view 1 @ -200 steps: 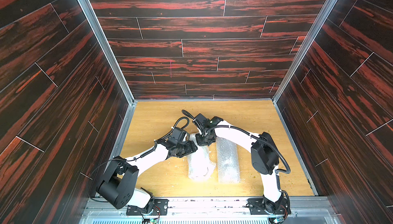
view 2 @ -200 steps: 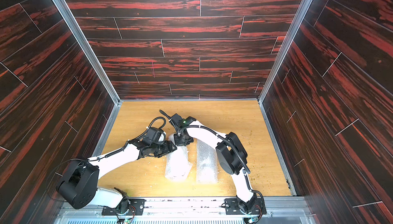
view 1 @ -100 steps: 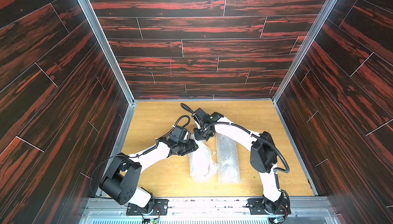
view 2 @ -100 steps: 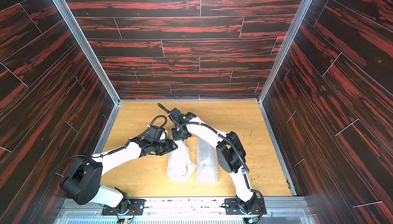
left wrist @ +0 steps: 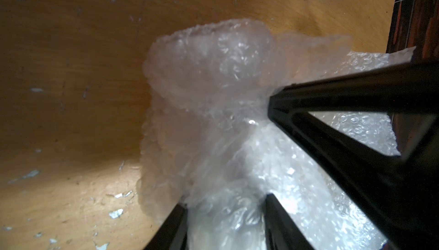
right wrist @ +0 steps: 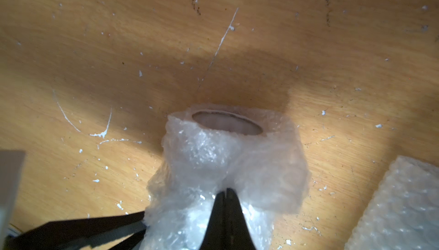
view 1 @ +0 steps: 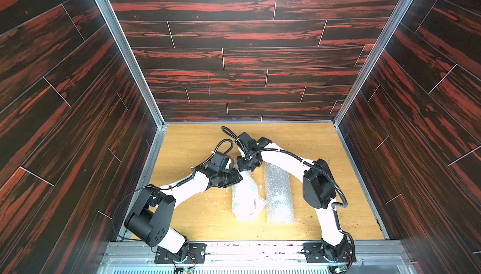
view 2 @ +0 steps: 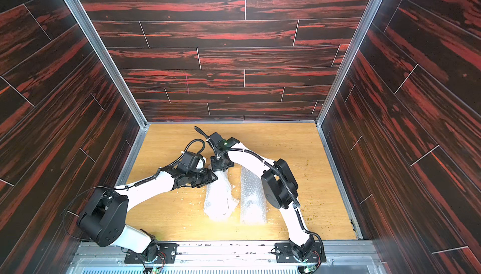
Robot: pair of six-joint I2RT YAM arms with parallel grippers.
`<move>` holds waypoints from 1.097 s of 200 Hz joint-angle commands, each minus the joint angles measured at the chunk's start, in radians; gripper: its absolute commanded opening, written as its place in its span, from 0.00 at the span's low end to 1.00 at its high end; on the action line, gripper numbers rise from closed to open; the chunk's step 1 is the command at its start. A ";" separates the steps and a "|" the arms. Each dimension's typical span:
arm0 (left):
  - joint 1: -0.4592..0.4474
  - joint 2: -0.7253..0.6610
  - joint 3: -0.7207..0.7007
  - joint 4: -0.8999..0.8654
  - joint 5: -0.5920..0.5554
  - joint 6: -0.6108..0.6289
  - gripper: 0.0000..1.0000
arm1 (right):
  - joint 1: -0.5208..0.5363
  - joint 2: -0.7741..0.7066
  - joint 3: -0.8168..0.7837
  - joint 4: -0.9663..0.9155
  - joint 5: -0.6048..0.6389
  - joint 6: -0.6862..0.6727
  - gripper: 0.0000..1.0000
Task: Unwrap the vase from the bubble wrap
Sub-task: Unwrap the bubble wrap at the center of the board.
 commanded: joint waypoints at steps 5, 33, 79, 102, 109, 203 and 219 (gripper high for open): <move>-0.006 0.094 -0.078 -0.034 -0.035 -0.002 0.49 | -0.054 -0.073 -0.029 0.023 -0.009 0.045 0.00; -0.006 0.117 -0.126 -0.001 -0.030 -0.015 0.48 | -0.113 -0.120 -0.124 0.098 -0.058 0.101 0.00; -0.006 0.176 -0.111 -0.028 -0.042 0.004 0.48 | -0.161 -0.213 -0.253 0.139 -0.055 0.122 0.00; -0.006 0.179 -0.093 -0.047 -0.039 0.018 0.47 | -0.169 -0.229 -0.228 0.108 -0.067 0.058 0.07; -0.007 0.176 -0.085 -0.059 -0.041 0.027 0.47 | -0.165 -0.233 -0.210 0.093 -0.071 0.045 0.26; -0.007 0.138 -0.067 -0.106 -0.047 0.047 0.46 | -0.096 -0.229 -0.248 -0.026 -0.103 -0.035 0.61; -0.007 0.137 -0.063 -0.110 -0.051 0.051 0.47 | -0.093 -0.214 -0.258 -0.031 -0.096 -0.047 0.58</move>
